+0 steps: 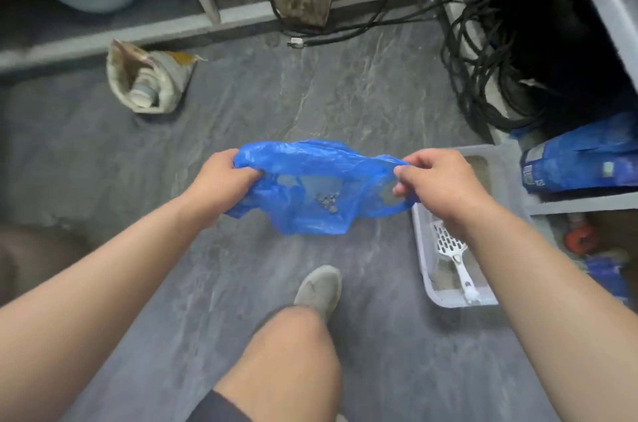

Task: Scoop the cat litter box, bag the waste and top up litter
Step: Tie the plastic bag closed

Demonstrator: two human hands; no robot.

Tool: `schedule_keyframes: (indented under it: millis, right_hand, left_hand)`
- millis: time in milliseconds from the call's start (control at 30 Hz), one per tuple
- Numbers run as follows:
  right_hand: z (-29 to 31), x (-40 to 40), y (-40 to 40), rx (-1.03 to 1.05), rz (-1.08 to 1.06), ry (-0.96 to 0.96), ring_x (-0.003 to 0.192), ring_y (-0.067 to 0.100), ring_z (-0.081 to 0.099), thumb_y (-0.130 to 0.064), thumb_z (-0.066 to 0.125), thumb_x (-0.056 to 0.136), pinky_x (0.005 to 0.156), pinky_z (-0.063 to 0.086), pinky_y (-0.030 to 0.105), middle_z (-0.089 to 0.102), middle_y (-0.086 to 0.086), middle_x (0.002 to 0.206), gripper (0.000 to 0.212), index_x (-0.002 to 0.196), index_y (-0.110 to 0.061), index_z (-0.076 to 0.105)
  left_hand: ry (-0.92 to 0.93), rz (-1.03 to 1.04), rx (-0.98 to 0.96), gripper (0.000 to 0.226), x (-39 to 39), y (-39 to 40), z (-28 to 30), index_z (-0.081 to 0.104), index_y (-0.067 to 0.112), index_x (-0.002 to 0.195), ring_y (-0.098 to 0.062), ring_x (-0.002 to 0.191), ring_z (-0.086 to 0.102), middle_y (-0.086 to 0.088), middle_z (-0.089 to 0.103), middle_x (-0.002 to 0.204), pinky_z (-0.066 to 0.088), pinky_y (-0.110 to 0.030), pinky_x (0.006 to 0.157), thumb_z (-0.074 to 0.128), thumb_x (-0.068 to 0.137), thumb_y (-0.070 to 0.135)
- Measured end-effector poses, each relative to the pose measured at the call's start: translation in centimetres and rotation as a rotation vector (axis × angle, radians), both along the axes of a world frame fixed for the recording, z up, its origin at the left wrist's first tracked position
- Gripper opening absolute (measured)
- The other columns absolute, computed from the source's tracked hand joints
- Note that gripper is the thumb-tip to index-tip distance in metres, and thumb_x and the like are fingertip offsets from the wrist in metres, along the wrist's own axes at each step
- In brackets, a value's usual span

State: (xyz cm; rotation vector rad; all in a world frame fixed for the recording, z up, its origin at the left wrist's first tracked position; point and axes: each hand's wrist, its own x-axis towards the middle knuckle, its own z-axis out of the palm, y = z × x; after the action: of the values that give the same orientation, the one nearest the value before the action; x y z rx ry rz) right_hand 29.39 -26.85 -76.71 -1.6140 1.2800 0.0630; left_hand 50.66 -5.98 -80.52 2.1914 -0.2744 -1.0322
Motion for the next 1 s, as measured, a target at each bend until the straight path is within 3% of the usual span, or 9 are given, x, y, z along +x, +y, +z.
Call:
schedule_keyframes:
  millis: [133,300,400,500,600,700,867,1000]
  right_hand:
    - [8.5,1.0,1.8,0.250,-0.190,-0.076,0.051,0.018,0.063,-0.006,0.057,0.097,0.049,0.054,0.028,0.055,0.004,0.060,0.016,0.083,-0.014,0.059]
    - [17.8,2.0,3.4,0.273,-0.205,-0.011,0.048,0.017,0.058,-0.010,0.060,0.097,0.049,0.049,0.027,0.054,0.005,0.064,0.014,0.084,-0.015,0.061]
    - [22.8,2.4,4.1,0.266,-0.222,-0.018,0.048,0.017,0.052,-0.010,0.060,0.097,0.046,0.043,0.025,0.053,0.005,0.066,0.016,0.082,-0.015,0.060]
    - [27.1,2.3,4.9,0.289,-0.236,-0.044,0.047,0.015,0.045,-0.009,0.059,0.097,0.047,0.041,0.026,0.053,0.004,0.067,0.013,0.085,-0.012,0.063]
    - [30.9,2.1,5.5,0.300,-0.221,-0.075,0.045,0.013,0.042,-0.010,0.059,0.096,0.049,0.040,0.027,0.055,0.002,0.064,0.008,0.092,-0.009,0.064]
    - [34.7,1.8,5.7,0.283,-0.192,-0.127,0.047,0.015,0.041,-0.009,0.059,0.095,0.051,0.038,0.028,0.056,0.002,0.062,0.006,0.091,-0.010,0.064]
    - [41.7,-0.1,5.3,0.202,-0.140,-0.223,0.050,0.016,0.043,-0.005,0.060,0.092,0.052,0.041,0.028,0.062,0.010,0.072,0.008,0.093,-0.006,0.068]
    - [48.0,-3.3,4.4,0.094,-0.108,-0.333,0.048,0.013,0.046,-0.003,0.063,0.093,0.050,0.043,0.024,0.067,0.006,0.073,0.008,0.098,-0.010,0.066]
  left_hand:
    - [0.100,0.016,-0.013,0.020,-0.2,2.1,8.5,0.071,0.010,0.091,-0.023,0.064,0.060,-0.022,0.071,0.080,0.052,-0.042,0.055,0.064,0.081,0.025]
    - [0.198,-0.035,-0.001,0.029,0.0,3.9,18.5,0.061,0.001,0.081,-0.018,0.051,0.045,-0.006,0.055,0.062,0.039,-0.027,0.046,0.066,0.081,0.030]
    - [0.186,-0.024,0.042,0.027,0.5,5.2,23.0,0.066,0.005,0.095,-0.009,0.045,0.047,-0.001,0.057,0.065,0.036,-0.022,0.041,0.077,0.081,0.025]
    - [0.270,-0.036,0.052,0.049,0.7,6.6,27.3,0.066,0.020,0.110,-0.006,0.060,0.067,0.005,0.072,0.085,0.046,-0.022,0.047,0.087,0.070,0.038]
    - [0.298,-0.036,0.038,0.060,0.3,7.6,31.7,0.061,0.024,0.109,-0.014,0.084,0.074,0.002,0.074,0.100,0.053,-0.032,0.062,0.089,0.061,0.047]
    - [0.320,-0.049,-0.023,0.047,-0.6,8.2,36.2,0.060,0.019,0.110,-0.014,0.082,0.071,-0.003,0.072,0.102,0.053,-0.035,0.068,0.087,0.073,0.031]
    - [0.206,0.001,-0.102,0.045,-3.4,8.9,44.4,0.063,0.019,0.107,-0.024,0.089,0.074,-0.006,0.076,0.101,0.056,-0.039,0.070,0.084,0.068,0.026]
    - [0.067,-0.014,-0.066,0.037,-6.1,10.2,51.8,0.067,0.022,0.099,-0.020,0.080,0.075,0.000,0.077,0.089,0.057,-0.039,0.072,0.092,0.072,0.028]
